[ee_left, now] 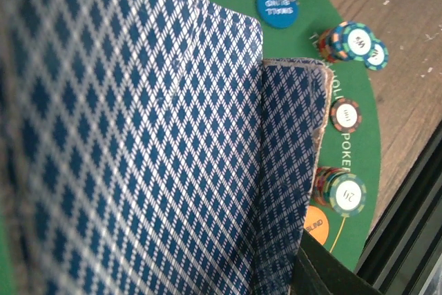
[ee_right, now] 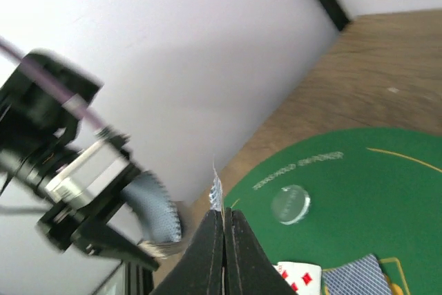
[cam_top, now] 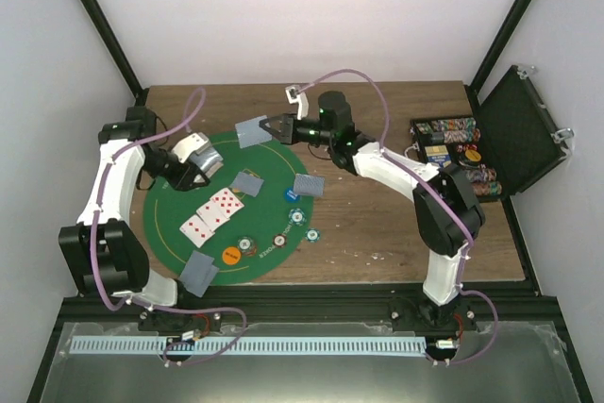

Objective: Distribute texas hold em gaming equipment

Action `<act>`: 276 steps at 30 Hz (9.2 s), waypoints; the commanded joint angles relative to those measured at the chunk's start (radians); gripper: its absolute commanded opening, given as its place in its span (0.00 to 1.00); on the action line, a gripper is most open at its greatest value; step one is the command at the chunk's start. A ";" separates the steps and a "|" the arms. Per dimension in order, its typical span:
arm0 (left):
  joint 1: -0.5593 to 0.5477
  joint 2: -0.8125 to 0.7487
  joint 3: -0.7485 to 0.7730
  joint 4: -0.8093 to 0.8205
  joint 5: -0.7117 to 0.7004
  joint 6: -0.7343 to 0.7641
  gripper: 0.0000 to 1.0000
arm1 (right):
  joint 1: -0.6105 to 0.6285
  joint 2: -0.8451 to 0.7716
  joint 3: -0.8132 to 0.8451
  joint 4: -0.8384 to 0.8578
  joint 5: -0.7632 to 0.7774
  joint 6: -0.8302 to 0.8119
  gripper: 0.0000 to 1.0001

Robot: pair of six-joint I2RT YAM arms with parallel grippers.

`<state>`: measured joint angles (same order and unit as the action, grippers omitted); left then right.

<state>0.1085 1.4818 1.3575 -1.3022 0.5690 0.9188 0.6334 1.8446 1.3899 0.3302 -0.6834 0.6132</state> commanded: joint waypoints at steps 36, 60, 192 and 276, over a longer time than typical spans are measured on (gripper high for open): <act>0.145 -0.004 -0.053 0.055 0.049 0.018 0.38 | 0.095 0.396 0.048 0.006 0.380 0.614 0.30; 0.145 -0.008 -0.040 0.037 0.060 0.028 0.40 | 0.095 0.366 0.021 -0.146 0.274 0.321 0.44; 0.145 -0.009 -0.004 0.012 0.049 0.032 0.41 | 0.005 0.565 0.461 -0.557 0.051 -0.152 0.01; 0.043 -0.023 0.033 -0.047 0.019 -0.008 0.42 | -0.059 0.141 0.345 -0.574 -0.154 -0.480 0.59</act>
<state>0.2111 1.4761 1.3605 -1.3243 0.5835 0.9230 0.5858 2.0392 1.7489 -0.3634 -0.6903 0.0483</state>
